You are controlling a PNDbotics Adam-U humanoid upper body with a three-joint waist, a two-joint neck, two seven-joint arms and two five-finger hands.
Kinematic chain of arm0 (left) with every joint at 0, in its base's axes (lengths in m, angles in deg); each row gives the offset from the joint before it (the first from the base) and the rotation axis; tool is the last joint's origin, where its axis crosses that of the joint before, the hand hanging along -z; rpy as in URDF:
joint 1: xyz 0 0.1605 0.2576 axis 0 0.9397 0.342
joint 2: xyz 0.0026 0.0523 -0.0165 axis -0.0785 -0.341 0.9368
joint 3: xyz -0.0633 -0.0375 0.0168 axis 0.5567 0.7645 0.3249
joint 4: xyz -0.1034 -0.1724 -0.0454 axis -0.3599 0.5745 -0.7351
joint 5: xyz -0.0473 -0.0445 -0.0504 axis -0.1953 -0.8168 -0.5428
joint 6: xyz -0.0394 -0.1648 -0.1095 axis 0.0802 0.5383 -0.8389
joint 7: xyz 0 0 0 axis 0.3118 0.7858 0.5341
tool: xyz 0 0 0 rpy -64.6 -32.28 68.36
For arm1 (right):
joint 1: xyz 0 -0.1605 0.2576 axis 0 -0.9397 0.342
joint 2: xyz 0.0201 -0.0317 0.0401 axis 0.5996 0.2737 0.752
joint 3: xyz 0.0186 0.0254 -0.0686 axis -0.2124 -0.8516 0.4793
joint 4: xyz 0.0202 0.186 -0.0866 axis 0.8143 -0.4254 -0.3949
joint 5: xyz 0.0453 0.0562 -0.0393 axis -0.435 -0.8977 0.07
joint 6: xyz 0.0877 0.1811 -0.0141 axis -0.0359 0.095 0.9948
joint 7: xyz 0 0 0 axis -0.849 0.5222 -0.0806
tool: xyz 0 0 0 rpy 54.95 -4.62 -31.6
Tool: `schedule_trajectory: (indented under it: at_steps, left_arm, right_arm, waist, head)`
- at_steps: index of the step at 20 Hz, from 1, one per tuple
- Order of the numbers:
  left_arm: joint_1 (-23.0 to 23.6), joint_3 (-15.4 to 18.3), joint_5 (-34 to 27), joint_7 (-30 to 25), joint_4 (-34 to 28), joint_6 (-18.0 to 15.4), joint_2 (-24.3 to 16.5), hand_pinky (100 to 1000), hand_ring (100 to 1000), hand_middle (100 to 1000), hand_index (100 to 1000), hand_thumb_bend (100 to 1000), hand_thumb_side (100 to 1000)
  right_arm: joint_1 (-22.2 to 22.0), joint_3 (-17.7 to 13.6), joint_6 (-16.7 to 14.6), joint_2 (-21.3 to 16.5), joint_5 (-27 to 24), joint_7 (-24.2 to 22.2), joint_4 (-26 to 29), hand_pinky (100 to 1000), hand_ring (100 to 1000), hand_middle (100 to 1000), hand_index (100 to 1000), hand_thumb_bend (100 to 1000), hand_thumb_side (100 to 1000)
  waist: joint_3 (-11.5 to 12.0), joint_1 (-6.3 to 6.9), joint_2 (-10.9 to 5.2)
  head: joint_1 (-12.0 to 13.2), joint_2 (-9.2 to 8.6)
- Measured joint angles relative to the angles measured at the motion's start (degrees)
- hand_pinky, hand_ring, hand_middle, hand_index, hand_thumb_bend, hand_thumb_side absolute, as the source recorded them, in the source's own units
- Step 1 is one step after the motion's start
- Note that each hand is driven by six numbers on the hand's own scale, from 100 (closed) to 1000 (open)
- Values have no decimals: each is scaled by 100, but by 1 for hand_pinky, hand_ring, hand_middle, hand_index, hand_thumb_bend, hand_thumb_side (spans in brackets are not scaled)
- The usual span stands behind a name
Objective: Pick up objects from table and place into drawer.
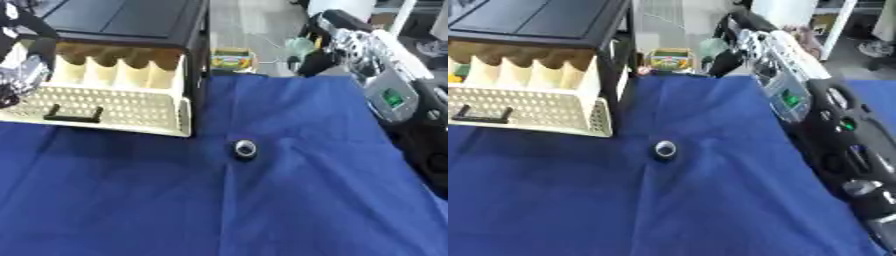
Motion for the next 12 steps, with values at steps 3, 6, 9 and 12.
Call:
schedule_trajectory:
  at_steps: [3,6,9,12]
  left_arm:
    - [21,-1,0,-4,0,4,-46,100,100,100,685,100,579]
    - [36,-3,-3,-17,0,14,-47,100,100,100,686,100,577]
    - [38,-12,-5,-44,0,11,-47,100,100,100,686,100,575]
    - [30,-40,-6,-69,0,3,-47,100,100,100,687,100,575]
  right_arm:
    - [233,59,-1,-7,2,-32,244,215,464,449,568,100,192]
    - [467,122,1,57,26,-81,394,215,464,449,568,100,201]
    - [682,191,1,238,79,-133,433,214,463,446,566,100,203]
    - [877,235,-1,492,158,-168,420,213,460,443,565,100,201]
  waist:
    - [-26,-27,-51]
    - [-35,-40,-107]
    - [-34,-48,-152]
    - [-11,-55,-178]
  head:
    - [57,39]
    - [85,97]
    - [87,143]
    - [87,178]
